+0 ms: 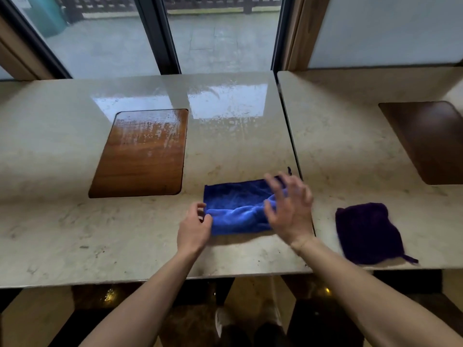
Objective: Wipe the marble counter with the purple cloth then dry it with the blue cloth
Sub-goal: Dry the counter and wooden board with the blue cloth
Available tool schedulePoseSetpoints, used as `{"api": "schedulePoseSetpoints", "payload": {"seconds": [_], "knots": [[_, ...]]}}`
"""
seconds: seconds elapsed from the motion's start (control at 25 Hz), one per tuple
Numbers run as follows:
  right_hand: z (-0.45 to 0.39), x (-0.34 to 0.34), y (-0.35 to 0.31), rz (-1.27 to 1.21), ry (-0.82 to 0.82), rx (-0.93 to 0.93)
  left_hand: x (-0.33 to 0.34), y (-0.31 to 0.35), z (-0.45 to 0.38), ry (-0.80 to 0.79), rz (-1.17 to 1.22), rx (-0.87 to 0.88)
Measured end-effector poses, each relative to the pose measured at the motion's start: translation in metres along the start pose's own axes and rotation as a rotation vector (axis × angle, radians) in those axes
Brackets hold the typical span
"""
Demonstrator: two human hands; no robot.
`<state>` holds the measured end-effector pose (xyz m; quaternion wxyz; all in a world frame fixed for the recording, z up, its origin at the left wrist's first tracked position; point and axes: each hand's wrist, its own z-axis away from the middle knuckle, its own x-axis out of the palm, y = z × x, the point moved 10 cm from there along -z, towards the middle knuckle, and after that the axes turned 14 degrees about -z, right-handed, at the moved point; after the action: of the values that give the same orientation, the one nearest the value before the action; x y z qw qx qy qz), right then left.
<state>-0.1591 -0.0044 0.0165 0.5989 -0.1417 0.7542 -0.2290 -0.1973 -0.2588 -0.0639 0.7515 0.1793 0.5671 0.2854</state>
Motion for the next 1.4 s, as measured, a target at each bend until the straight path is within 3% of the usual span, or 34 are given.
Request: {"api": "schedulePoseSetpoints", "payload": {"seconds": [0.04,0.12,0.24,0.4,0.6,0.8,1.12,1.24,1.4], "knots": [[0.007,0.025,-0.019,0.015,-0.134,-0.089,-0.002,0.006,-0.004,0.039,-0.026,0.024],[0.016,0.076,-0.022,0.051,-0.394,-0.030,-0.009,0.018,-0.016,0.125,-0.064,0.089],[0.011,0.118,0.001,0.116,-0.525,0.154,-0.030,0.022,-0.037,0.240,-0.193,0.177],[0.001,0.129,0.008,0.179,-0.479,0.217,-0.058,-0.001,-0.087,0.263,-0.504,0.193],[0.000,0.128,0.010,0.169,-0.315,0.201,-0.052,-0.005,-0.176,0.125,-0.725,0.264],[-0.006,0.129,0.011,0.213,-0.259,0.184,-0.054,0.000,-0.240,0.149,-0.843,0.332],[-0.031,0.133,0.022,0.223,-0.274,0.299,-0.052,0.000,-0.241,0.146,-0.872,0.347],[-0.071,0.139,0.036,0.236,-0.338,0.374,-0.050,-0.001,-0.241,0.138,-0.892,0.344],[-0.171,0.138,0.060,0.215,-0.172,0.445,-0.047,-0.001,-0.246,0.128,-0.905,0.353]]}}
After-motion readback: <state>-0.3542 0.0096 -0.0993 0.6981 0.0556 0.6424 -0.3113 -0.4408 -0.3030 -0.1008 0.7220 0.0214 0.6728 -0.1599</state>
